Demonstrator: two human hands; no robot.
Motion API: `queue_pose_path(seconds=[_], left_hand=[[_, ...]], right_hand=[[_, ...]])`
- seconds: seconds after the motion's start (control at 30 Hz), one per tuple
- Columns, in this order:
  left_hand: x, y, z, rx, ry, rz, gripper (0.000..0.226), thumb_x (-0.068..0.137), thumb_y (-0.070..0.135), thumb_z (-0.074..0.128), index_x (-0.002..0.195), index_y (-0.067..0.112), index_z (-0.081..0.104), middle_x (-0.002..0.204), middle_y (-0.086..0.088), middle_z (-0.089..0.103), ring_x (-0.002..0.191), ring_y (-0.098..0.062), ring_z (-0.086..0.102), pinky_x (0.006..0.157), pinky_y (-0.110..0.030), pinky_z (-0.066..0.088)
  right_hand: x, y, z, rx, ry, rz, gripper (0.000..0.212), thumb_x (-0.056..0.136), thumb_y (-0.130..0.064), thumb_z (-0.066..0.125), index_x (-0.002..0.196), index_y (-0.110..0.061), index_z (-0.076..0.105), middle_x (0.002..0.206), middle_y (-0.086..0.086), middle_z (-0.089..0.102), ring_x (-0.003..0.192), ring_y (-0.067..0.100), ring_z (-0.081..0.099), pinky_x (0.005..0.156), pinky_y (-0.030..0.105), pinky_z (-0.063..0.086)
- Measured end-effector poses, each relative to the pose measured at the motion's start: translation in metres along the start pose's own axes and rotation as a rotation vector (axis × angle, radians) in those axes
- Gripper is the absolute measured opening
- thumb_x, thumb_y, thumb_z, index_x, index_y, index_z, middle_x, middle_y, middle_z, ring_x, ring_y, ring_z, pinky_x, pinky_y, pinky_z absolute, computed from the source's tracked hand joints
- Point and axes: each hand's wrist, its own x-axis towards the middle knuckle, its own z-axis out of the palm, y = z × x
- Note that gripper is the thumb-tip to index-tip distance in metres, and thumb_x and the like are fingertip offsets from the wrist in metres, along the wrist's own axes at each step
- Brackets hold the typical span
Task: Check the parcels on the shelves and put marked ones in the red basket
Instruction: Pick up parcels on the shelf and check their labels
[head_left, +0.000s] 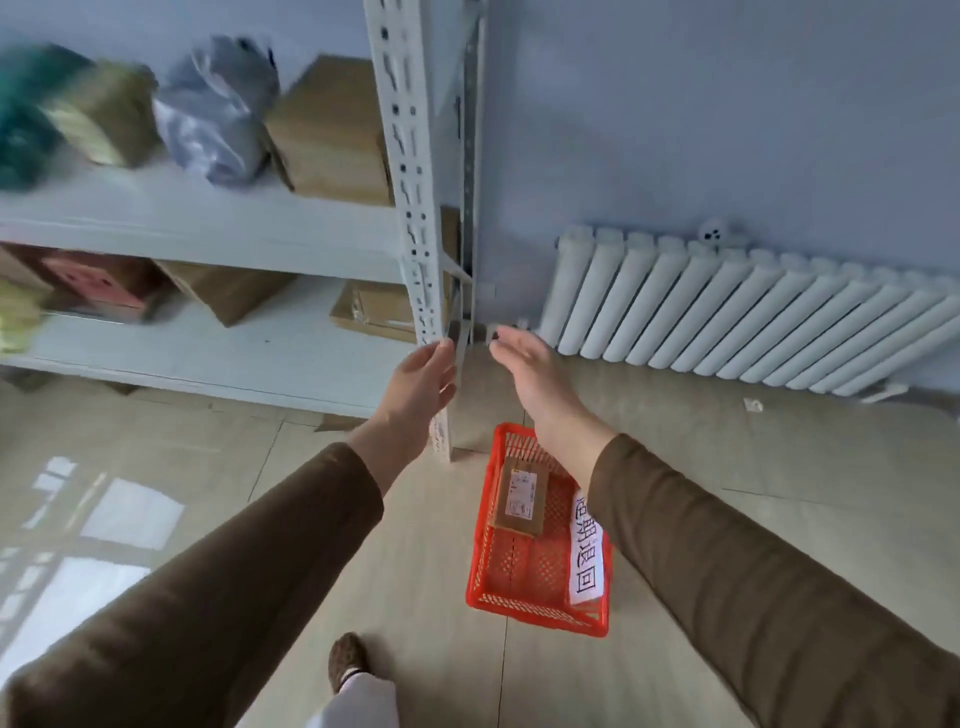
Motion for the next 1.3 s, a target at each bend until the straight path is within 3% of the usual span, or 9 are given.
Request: queue_pose_path(seconds=[0.1,0.23,0.37,0.43,0.53,0.6,0.9,1.17,1.3], left_hand=[[-0.040,0.083,-0.029,-0.057,0.009,0.117,0.039,0.107,0.031,0.054,0.139,0.008,0.057,0.128,-0.003,0.068,0.123,-0.019,0.062,0.109,-0.034,0.048],[-0.079,0.170,-0.087,-0.055,0.007,0.262,0.041,0.106,0.034,0.055,0.139,0.012,0.058,0.139,-0.005,0.064,0.130,-0.020,0.060,0.115,-0.039,0.045],[-0.111,0.250,-0.166,-0.048,-0.001,0.412,0.037,0.105,0.033,0.056,0.136,0.013,0.062,0.135,-0.001,0.068,0.128,-0.017,0.062,0.112,-0.036,0.047],[-0.124,0.288,-0.205,-0.020,-0.018,0.487,0.032,0.104,0.034,0.057,0.130,0.017,0.066,0.129,0.001,0.072,0.125,-0.016,0.065,0.109,-0.034,0.049],[-0.141,0.337,-0.256,0.018,-0.028,0.570,0.030,0.099,0.039,0.060,0.122,0.021,0.069,0.127,0.003,0.073,0.124,-0.015,0.066,0.109,-0.035,0.049],[-0.145,0.364,-0.281,0.029,-0.027,0.610,0.037,0.091,0.044,0.064,0.120,0.023,0.069,0.129,0.003,0.072,0.126,-0.015,0.065,0.112,-0.038,0.048],[-0.104,0.458,-0.336,0.067,-0.025,0.694,0.035,0.105,0.035,0.054,0.131,0.015,0.065,0.134,0.001,0.069,0.128,-0.016,0.062,0.109,-0.034,0.048],[-0.036,0.536,-0.350,0.070,-0.057,0.780,0.021,0.104,0.032,0.057,0.121,0.025,0.067,0.125,0.011,0.068,0.125,-0.007,0.059,0.120,-0.037,0.038],[-0.002,0.570,-0.359,0.099,-0.079,0.789,0.046,0.103,0.034,0.058,0.147,0.020,0.052,0.133,0.015,0.059,0.130,-0.006,0.052,0.123,-0.034,0.029]], right_hand=[[-0.024,-0.086,0.026,-0.012,-0.050,-0.109,0.036,0.102,-0.025,0.060,0.137,-0.016,0.061,0.126,-0.008,0.065,0.118,0.008,0.059,0.081,0.008,0.039],[-0.052,-0.177,0.079,-0.015,-0.056,-0.261,0.033,0.100,-0.030,0.061,0.132,-0.020,0.064,0.130,-0.006,0.067,0.121,0.010,0.061,0.101,0.027,0.047],[-0.080,-0.253,0.149,0.014,-0.057,-0.383,0.028,0.100,-0.031,0.062,0.126,-0.024,0.066,0.121,-0.010,0.067,0.116,0.008,0.061,0.105,0.035,0.048],[-0.093,-0.287,0.182,0.052,-0.070,-0.434,0.027,0.100,-0.029,0.063,0.126,-0.021,0.066,0.114,-0.012,0.066,0.108,0.005,0.062,0.100,0.030,0.049],[-0.104,-0.330,0.224,0.101,-0.100,-0.488,0.028,0.100,-0.028,0.064,0.127,-0.020,0.065,0.112,-0.014,0.066,0.101,0.000,0.063,0.079,0.008,0.049],[-0.108,-0.354,0.248,0.086,-0.102,-0.521,0.029,0.100,-0.031,0.064,0.128,-0.023,0.065,0.114,-0.015,0.068,0.100,-0.005,0.062,0.074,0.007,0.047],[-0.065,-0.437,0.314,0.092,-0.045,-0.643,0.027,0.100,-0.028,0.062,0.127,-0.024,0.065,0.119,-0.009,0.068,0.114,0.009,0.063,0.101,0.033,0.052],[0.013,-0.506,0.335,0.123,-0.006,-0.683,0.044,0.101,-0.027,0.063,0.143,-0.018,0.056,0.132,-0.008,0.063,0.124,0.008,0.059,0.110,0.031,0.046],[0.039,-0.538,0.350,0.120,0.016,-0.639,0.049,0.101,-0.036,0.061,0.147,-0.022,0.051,0.146,-0.007,0.055,0.127,0.007,0.053,0.110,0.030,0.039]])
